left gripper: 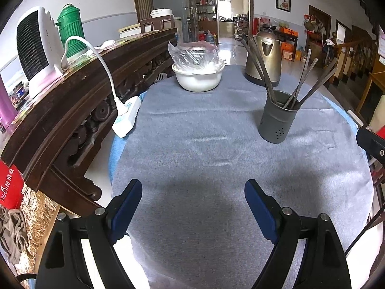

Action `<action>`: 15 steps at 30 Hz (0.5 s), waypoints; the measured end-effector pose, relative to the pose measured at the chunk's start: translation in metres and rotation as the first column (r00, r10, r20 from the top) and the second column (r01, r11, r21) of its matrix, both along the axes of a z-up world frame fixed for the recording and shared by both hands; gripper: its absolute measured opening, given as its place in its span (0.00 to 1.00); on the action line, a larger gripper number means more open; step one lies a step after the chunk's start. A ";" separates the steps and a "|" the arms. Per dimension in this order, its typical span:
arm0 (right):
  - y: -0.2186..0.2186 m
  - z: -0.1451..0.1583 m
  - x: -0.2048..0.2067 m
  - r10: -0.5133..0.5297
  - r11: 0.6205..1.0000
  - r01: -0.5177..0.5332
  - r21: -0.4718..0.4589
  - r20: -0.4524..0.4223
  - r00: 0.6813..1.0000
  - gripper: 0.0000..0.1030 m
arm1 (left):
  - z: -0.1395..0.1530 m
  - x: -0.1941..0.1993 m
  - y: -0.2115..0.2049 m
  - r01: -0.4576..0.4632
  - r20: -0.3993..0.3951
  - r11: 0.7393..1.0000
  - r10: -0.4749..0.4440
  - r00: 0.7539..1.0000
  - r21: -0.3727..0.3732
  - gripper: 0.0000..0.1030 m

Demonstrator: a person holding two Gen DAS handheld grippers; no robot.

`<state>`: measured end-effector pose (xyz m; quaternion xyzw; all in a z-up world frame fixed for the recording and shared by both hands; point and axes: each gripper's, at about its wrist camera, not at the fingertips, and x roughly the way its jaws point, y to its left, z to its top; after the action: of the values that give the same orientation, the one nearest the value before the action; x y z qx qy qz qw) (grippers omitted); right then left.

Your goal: Organize utensils

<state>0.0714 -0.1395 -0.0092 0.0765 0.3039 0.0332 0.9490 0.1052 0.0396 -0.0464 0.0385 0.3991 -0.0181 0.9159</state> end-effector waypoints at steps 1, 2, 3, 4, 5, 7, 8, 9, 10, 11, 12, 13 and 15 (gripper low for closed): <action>0.001 0.001 0.000 0.000 1.000 0.000 0.000 0.001 1.000 0.57 | 0.001 0.000 0.000 0.000 0.001 1.000 0.000 1.000 -0.003 0.85; 0.001 0.001 0.000 0.000 1.000 0.000 -0.002 0.002 1.000 0.57 | 0.001 0.000 0.000 0.000 0.003 1.000 0.000 1.000 -0.004 0.85; 0.001 0.001 0.001 0.000 1.000 0.000 -0.003 0.003 1.000 0.57 | 0.002 0.000 0.000 -0.001 0.005 1.000 0.001 1.000 -0.003 0.85; 0.001 0.001 0.001 0.000 1.000 0.000 -0.003 0.003 1.000 0.57 | 0.003 0.000 -0.001 0.001 0.007 1.000 -0.001 1.000 -0.002 0.85; 0.001 0.001 0.001 0.000 1.000 0.000 -0.001 0.002 1.000 0.57 | 0.003 0.000 -0.001 0.003 0.008 1.000 -0.003 1.000 -0.001 0.85; 0.001 0.001 0.002 0.000 1.000 0.000 0.003 -0.003 1.000 0.57 | 0.004 0.001 -0.003 0.003 0.010 1.000 -0.003 1.000 0.002 0.85; 0.001 0.000 0.003 0.001 1.000 -0.001 0.004 -0.004 1.000 0.57 | 0.005 0.002 -0.003 0.006 0.010 1.000 -0.006 1.000 0.002 0.85; 0.001 0.000 0.004 0.000 1.000 0.000 0.005 -0.005 1.000 0.57 | 0.005 0.002 -0.004 0.007 0.010 1.000 -0.007 1.000 0.004 0.85; 0.000 -0.001 0.005 0.001 1.000 -0.001 0.007 -0.006 1.000 0.57 | 0.005 0.002 -0.005 0.006 0.011 1.000 -0.006 1.000 0.006 0.85; -0.001 -0.001 0.006 0.002 1.000 -0.002 0.009 -0.006 1.000 0.57 | 0.005 0.003 -0.006 0.005 0.011 1.000 -0.005 1.000 0.008 0.85; -0.001 -0.001 0.007 0.003 1.000 -0.003 0.011 -0.006 1.000 0.57 | 0.005 0.003 -0.006 0.005 0.010 1.000 -0.005 1.000 0.008 0.85; -0.002 -0.002 0.008 0.004 1.000 -0.004 0.012 -0.007 1.000 0.57 | 0.005 0.005 -0.007 0.004 0.008 1.000 -0.005 1.000 0.009 0.85; -0.004 -0.003 0.010 0.004 1.000 -0.004 0.015 -0.007 1.000 0.57 | 0.005 0.006 -0.008 0.001 0.006 1.000 -0.001 1.000 0.012 0.85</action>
<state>0.0817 -0.1432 -0.0118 0.0831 0.3071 0.0369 0.9473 0.1115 0.0316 -0.0414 0.0443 0.3964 -0.0162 0.9169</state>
